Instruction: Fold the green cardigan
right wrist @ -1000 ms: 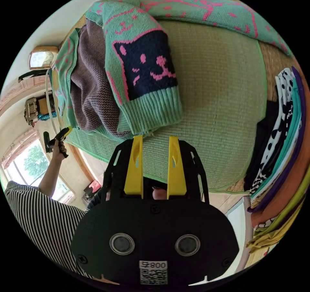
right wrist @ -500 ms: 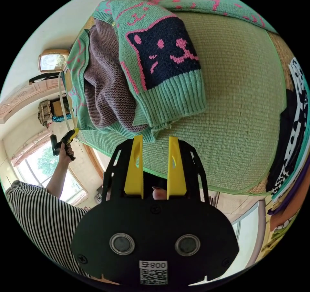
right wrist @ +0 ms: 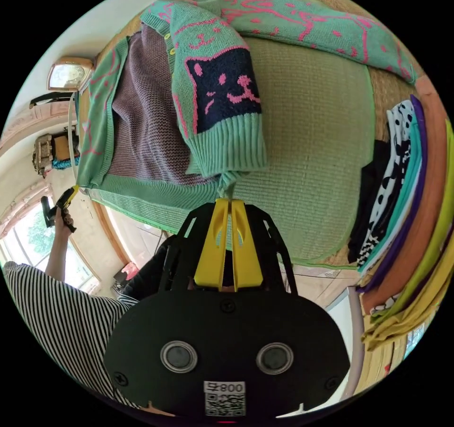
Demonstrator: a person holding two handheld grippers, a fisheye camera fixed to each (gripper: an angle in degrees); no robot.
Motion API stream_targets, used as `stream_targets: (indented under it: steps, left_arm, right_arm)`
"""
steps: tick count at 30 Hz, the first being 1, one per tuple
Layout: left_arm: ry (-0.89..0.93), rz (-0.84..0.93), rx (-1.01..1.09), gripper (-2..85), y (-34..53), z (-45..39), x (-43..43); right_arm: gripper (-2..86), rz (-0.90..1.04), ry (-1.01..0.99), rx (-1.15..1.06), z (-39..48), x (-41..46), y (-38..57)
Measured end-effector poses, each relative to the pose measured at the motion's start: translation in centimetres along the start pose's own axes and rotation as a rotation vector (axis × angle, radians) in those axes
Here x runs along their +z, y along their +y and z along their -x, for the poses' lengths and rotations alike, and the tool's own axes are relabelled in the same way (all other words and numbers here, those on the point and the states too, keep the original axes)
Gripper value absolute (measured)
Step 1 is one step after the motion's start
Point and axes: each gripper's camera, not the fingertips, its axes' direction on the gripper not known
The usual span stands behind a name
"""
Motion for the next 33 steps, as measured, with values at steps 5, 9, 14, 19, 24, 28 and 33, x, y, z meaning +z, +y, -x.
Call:
stream_targets:
  steps: [5,9,14,19,24,28,33]
  left_arm:
    - [-0.020,0.053,-0.054,2.1,1.0,1.0,3.6]
    - [-0.017,0.075,-0.107,3.3,2.5,1.0,6.1]
    - [0.025,-0.049,-0.081,5.0,4.8,-0.9,5.8]
    - [0.106,0.023,0.096,7.0,4.4,-5.3,10.1]
    - [-0.051,0.120,0.220,8.0,3.3,-7.7,15.2]
    - [-0.113,0.127,0.201,6.8,3.5,-7.4,16.9]
    - [-0.136,0.125,0.233,2.7,4.2,-7.6,17.6]
  right_arm:
    - [1.0,0.075,-0.036,0.051,-1.9,3.9,-1.2]
    - [1.4,0.189,-0.034,0.055,-1.6,7.0,-1.7]
    - [1.4,0.357,-0.109,-0.113,1.5,8.4,-0.1]
    - [4.1,0.217,-0.218,-0.372,9.4,6.6,-6.7]
    - [7.3,-0.019,-0.341,-0.547,17.0,3.2,-16.8]
    - [8.3,-0.125,-0.363,-0.585,21.5,2.0,-23.6]
    - [8.6,-0.106,-0.381,-0.495,22.9,3.4,-29.5]
